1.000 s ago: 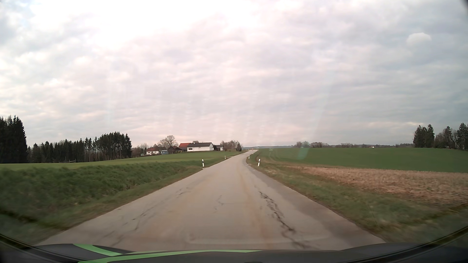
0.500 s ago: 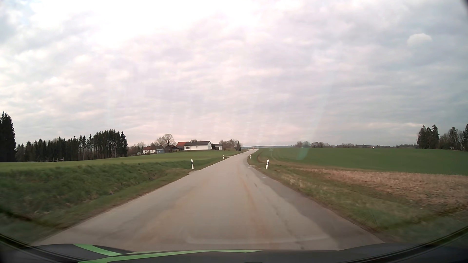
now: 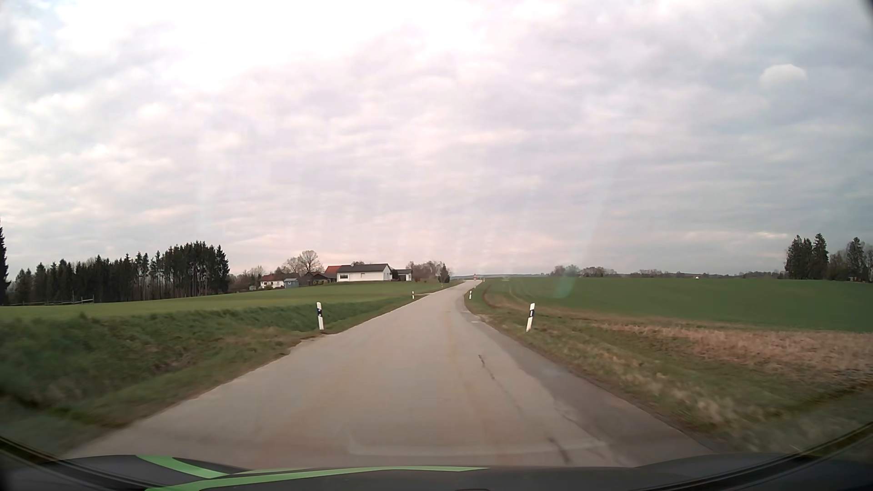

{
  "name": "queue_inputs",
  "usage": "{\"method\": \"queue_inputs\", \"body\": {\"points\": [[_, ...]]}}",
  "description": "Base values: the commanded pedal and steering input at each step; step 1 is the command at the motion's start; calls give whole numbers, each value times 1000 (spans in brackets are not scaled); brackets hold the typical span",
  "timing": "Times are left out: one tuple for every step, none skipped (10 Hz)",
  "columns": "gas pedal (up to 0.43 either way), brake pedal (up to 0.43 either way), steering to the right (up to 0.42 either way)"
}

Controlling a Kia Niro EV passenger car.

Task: Follow the waypoints while adhering to traffic rules and regulations

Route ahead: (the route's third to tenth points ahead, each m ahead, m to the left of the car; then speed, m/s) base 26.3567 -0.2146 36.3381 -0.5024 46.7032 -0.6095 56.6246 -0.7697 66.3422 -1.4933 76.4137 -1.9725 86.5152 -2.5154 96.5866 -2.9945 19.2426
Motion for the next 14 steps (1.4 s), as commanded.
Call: {"method": "queue_inputs", "body": {"points": [[98, 0, 0], [98, 0, 1], [98, 0, 1], [98, 0, 2], [98, 0, 3], [98, 0, 4], [79, 0, 5], [39, 0, 4], [0, 0, 4], [0, 0, 3], [0, 0, 3], [0, 0, 3], [0, 0, 3], [0, 0, 3]]}}
